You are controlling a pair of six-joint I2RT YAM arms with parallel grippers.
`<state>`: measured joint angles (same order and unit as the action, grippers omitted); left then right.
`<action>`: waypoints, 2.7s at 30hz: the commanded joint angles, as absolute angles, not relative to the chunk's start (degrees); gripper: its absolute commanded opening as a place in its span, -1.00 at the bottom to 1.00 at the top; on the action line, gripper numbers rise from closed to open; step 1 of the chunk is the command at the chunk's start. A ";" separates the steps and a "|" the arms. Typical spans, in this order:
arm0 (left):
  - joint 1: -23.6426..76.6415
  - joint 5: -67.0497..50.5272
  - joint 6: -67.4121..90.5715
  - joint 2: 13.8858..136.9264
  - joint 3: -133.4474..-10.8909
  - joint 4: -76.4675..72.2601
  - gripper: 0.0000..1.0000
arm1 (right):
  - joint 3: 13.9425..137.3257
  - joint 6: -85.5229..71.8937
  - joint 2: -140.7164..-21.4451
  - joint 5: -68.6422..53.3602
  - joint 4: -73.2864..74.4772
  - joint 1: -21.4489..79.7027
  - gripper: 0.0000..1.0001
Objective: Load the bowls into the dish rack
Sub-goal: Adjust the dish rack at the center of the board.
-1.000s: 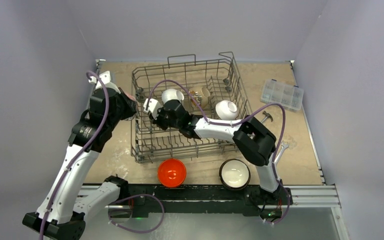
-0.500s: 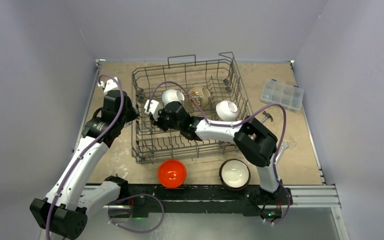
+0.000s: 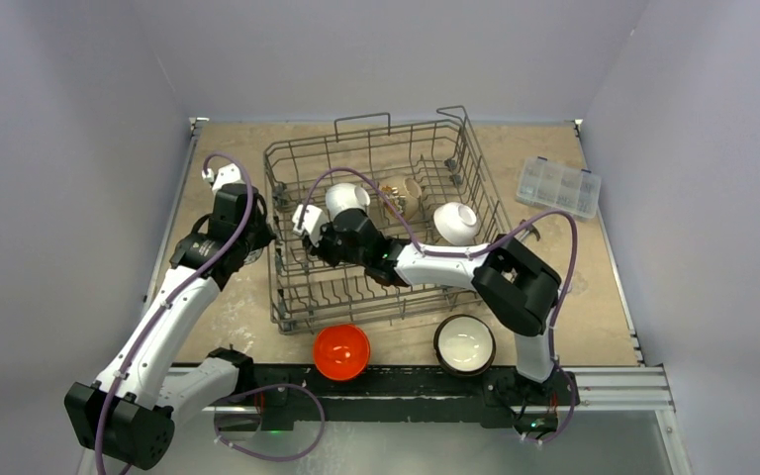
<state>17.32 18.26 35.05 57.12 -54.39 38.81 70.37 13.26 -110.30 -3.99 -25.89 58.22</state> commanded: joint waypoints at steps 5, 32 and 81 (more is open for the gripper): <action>17.76 13.46 35.00 56.22 -55.50 35.04 -1.00 | 76.84 10.04 -109.13 -8.26 -21.18 59.45 0.29; 17.76 13.29 33.59 54.49 -56.84 36.12 -1.00 | 86.05 8.61 -115.96 -26.11 -19.41 56.64 0.33; 17.79 11.82 34.75 60.63 -55.81 36.30 -1.00 | 67.16 23.34 -113.90 5.86 -45.12 62.84 -1.00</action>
<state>18.02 10.17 33.85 59.96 -54.83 39.99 70.70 15.22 -115.31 -3.95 -39.62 60.14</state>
